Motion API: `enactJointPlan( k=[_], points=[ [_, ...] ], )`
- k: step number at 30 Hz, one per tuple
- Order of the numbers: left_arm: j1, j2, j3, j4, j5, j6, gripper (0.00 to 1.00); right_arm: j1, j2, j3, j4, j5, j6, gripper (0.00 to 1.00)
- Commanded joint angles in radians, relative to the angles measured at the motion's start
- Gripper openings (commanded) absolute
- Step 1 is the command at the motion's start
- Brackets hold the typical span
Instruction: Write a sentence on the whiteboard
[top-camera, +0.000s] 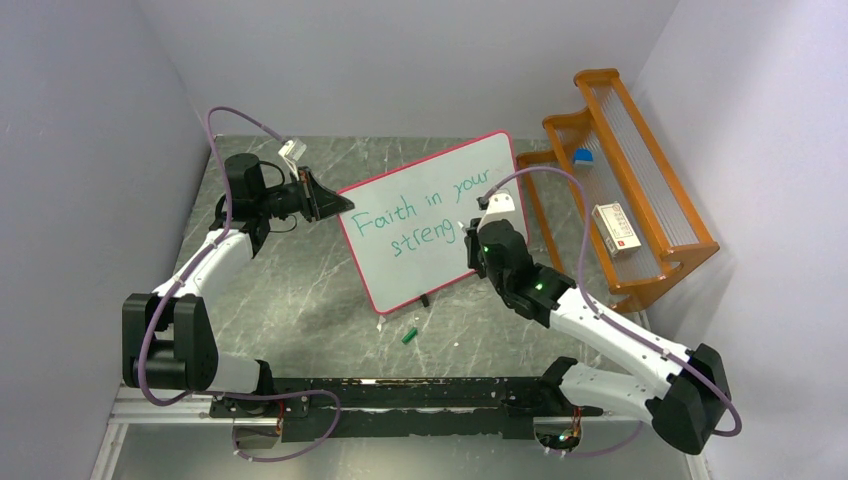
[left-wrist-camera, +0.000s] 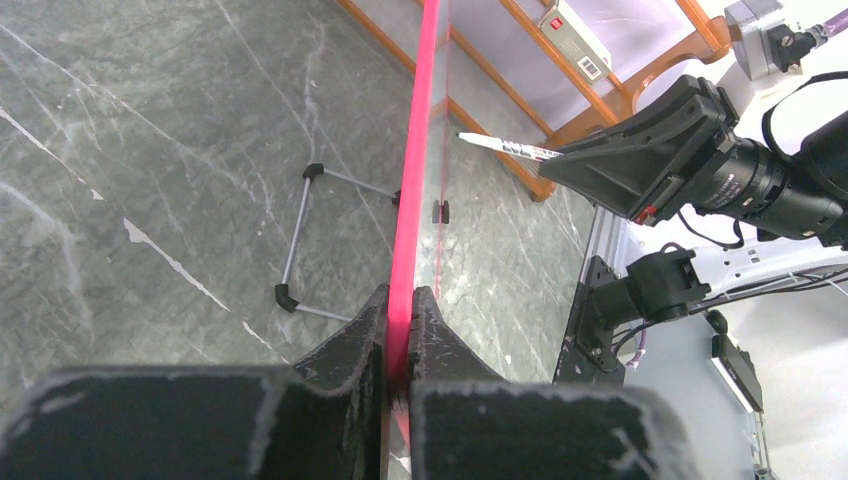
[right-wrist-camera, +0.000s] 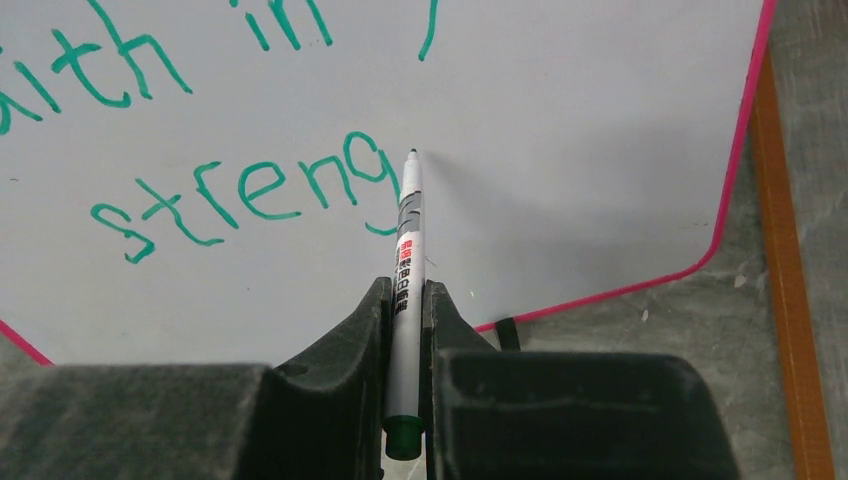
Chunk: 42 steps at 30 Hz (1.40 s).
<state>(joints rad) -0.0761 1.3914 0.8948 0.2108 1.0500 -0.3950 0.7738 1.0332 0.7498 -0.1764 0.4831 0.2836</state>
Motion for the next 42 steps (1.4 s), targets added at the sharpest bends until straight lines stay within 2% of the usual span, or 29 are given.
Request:
enactJointPlan(
  k=[1,22,30,42],
  points=[
    [-0.019,0.037,-0.013,-0.101,-0.073,0.083,0.05,-0.016,0.025,0.007,0.051,-0.024,-0.018,0.0],
    [-0.019,0.04,-0.011,-0.102,-0.074,0.085,0.05,-0.052,0.079,0.018,0.06,-0.045,-0.028,0.0],
    [-0.019,0.04,-0.011,-0.102,-0.073,0.085,0.05,-0.061,0.063,0.016,0.066,-0.011,-0.037,0.0],
    [-0.019,0.041,-0.01,-0.106,-0.076,0.088,0.05,-0.067,0.026,0.021,0.067,-0.04,-0.046,0.0]
  ],
)
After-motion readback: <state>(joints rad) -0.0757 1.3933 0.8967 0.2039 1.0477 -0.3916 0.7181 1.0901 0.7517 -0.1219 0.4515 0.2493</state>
